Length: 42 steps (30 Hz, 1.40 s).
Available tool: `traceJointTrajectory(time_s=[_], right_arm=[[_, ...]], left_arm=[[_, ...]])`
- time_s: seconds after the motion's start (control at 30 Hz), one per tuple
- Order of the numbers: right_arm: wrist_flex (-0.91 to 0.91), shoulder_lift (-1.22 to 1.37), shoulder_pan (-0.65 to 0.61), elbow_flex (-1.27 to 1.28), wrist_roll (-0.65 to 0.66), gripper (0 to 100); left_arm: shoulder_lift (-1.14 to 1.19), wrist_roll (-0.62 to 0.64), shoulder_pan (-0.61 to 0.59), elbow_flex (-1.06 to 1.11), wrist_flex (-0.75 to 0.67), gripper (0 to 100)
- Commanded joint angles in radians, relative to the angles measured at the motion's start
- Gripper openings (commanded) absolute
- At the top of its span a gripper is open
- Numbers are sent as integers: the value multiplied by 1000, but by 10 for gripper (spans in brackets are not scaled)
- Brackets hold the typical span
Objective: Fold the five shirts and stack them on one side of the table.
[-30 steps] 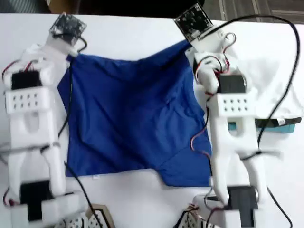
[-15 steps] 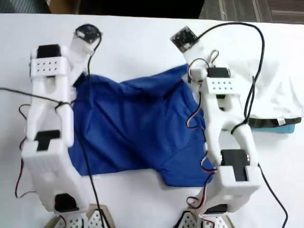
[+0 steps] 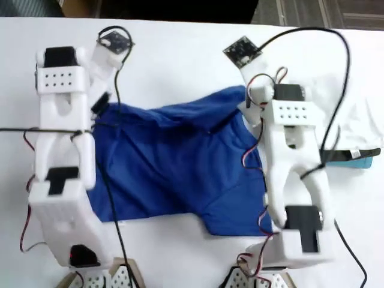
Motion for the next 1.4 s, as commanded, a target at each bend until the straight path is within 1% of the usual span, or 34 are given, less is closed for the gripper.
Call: traceJointTrajectory(time_s=[0.0,0.2,0.27,0.43,0.53,0.63,0.73,0.83,0.9,0.97,1.1,1.17,1.27,1.37], right_arm=[[97,-145,2,-18,-6,20],[154,-343,8,216,5,20],[154,-438,8,319,34,20],[154,-714,12,615,120,20],[151,-874,12,755,123,20],[154,-1009,12,825,124,20],[189,-1104,12,836,124,20],[248,-1158,12,835,126,20],[285,-1175,21,835,164,20],[295,-1185,51,833,198,20],[297,-1179,159,812,264,20],[298,-1179,194,810,298,20],[329,-1182,206,821,330,20],[354,-1182,206,832,344,20]], left_arm=[[-207,8,25,208,15,25],[-446,0,-5,613,-95,25],[-519,-2,-18,713,-112,25],[-680,-58,-28,888,-114,25],[-733,-63,-28,974,-118,25],[-752,-63,-28,1050,-158,25],[-756,-60,-28,1070,-152,25],[-756,-60,-28,1070,-112,25],[-758,-63,-31,1069,-83,25],[-758,-63,-57,1056,-71,25],[-758,-69,-133,987,-37,25],[-758,-103,-141,984,-9,25],[-753,-129,-140,1047,-8,25],[-747,-129,-137,1124,-26,25]])
